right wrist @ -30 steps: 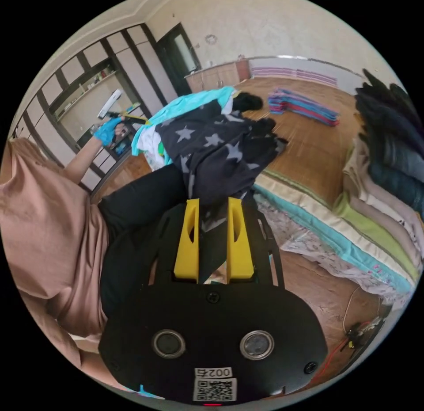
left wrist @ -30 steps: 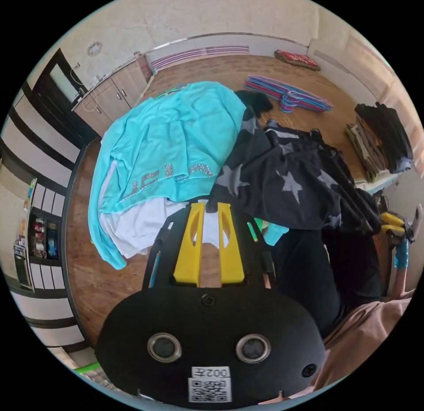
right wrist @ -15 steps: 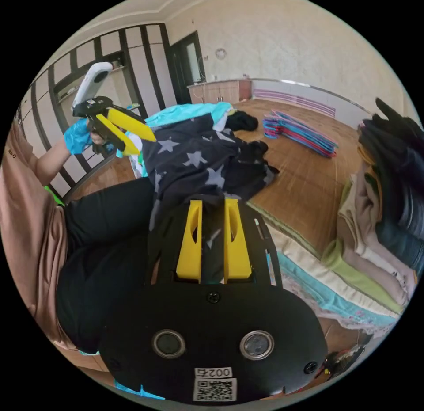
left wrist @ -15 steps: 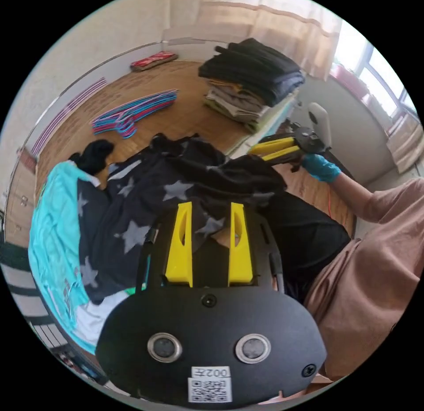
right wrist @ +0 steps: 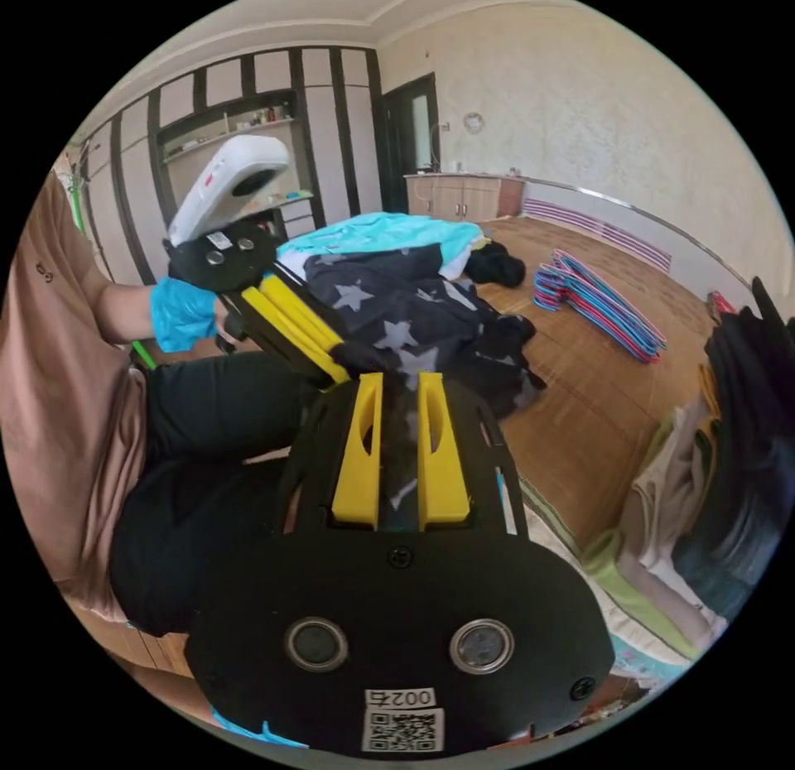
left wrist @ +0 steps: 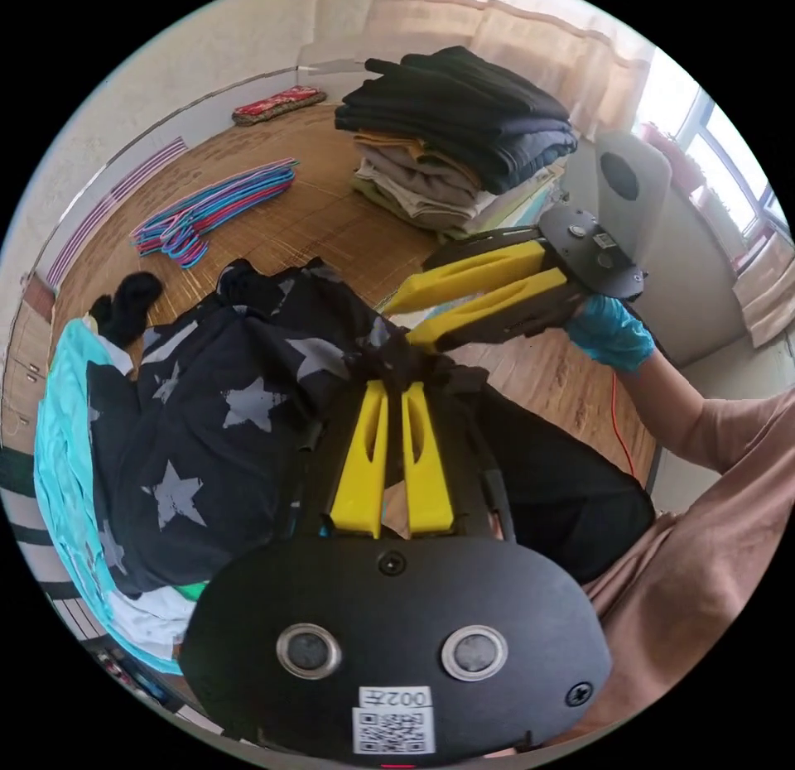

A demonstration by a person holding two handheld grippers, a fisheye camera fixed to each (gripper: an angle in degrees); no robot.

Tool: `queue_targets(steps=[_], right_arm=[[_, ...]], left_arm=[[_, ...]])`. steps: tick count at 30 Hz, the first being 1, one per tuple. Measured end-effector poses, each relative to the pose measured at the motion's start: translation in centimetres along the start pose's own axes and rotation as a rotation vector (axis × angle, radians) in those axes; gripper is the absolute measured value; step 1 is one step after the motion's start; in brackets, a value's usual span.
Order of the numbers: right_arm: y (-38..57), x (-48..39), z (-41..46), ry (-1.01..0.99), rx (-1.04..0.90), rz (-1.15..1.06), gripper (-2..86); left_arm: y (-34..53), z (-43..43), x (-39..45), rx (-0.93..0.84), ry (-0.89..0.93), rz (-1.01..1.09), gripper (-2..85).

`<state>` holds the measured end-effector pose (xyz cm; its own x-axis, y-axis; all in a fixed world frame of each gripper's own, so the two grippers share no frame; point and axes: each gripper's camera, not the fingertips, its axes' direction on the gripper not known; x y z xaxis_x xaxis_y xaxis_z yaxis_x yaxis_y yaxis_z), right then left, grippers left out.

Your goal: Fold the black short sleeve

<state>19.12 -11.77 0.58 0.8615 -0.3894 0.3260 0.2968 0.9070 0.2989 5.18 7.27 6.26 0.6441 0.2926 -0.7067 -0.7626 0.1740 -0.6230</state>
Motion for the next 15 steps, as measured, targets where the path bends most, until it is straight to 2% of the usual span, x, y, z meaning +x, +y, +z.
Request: queue_targets(steps=[3,9,15], right_arm=[[0.6,0.5,0.7,0.033,-0.056,0.015,8.5],[-0.2,-0.5,3.3,-0.162,-0.083,-0.037,11.5],[-2.3,-1.1,5.3,-0.247,-0.147,-0.081,8.0]], left_arm=[[0.9,-0.2,0.5,0.006,-0.01,-0.039,-1.4],[2.1,-0.1,1.2,0.002,-0.015,-0.085,-1.6],[2.7,-0.1,1.8,-0.011,-0.022,-0.096,-1.6]])
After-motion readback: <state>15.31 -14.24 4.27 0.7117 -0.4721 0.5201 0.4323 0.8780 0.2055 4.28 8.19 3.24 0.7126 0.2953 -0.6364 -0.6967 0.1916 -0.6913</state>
